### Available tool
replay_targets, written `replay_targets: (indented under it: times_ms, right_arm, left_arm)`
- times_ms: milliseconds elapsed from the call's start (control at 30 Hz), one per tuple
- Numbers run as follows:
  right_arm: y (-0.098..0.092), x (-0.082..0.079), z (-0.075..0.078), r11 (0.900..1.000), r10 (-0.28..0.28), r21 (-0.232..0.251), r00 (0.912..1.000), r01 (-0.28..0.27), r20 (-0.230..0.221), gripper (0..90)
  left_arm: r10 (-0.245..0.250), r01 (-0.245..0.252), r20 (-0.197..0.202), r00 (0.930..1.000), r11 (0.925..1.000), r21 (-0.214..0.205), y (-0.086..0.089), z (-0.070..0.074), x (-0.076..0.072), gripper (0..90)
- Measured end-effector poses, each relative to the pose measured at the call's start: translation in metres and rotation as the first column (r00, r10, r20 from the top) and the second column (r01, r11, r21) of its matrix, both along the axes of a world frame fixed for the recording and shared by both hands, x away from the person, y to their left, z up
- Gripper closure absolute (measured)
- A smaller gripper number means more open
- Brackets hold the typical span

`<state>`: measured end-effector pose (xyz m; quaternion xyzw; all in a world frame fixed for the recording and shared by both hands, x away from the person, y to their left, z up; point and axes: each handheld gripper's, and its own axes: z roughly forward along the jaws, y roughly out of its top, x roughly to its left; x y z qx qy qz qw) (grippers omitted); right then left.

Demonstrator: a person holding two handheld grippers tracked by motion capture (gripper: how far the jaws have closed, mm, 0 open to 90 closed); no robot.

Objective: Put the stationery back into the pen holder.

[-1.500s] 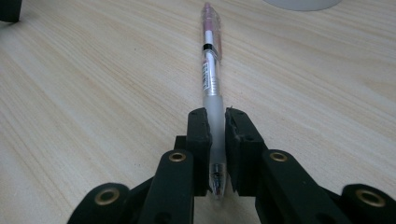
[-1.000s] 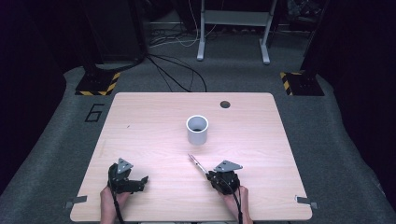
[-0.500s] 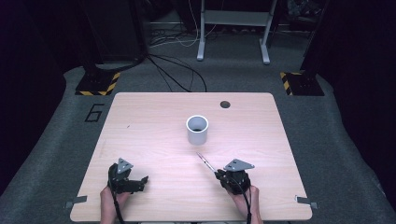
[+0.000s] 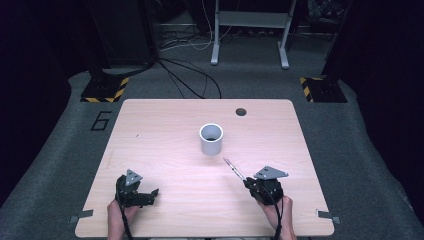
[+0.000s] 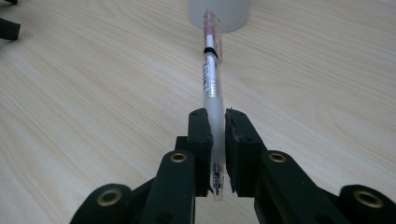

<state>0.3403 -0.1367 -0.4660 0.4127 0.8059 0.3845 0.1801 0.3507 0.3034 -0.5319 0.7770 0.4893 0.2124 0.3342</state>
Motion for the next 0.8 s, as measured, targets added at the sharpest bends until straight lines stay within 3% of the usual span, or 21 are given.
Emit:
replay_targets:
  times_ms: [800]
  right_arm:
    - [-0.027,0.012,0.037,0.9998,-0.022,-0.004,0.9996,0.022,0.019,81.2]
  left_arm:
    - [0.0,0.0,0.0,1.0,1.0,0.0,0.0,0.0,0.0,2.1]
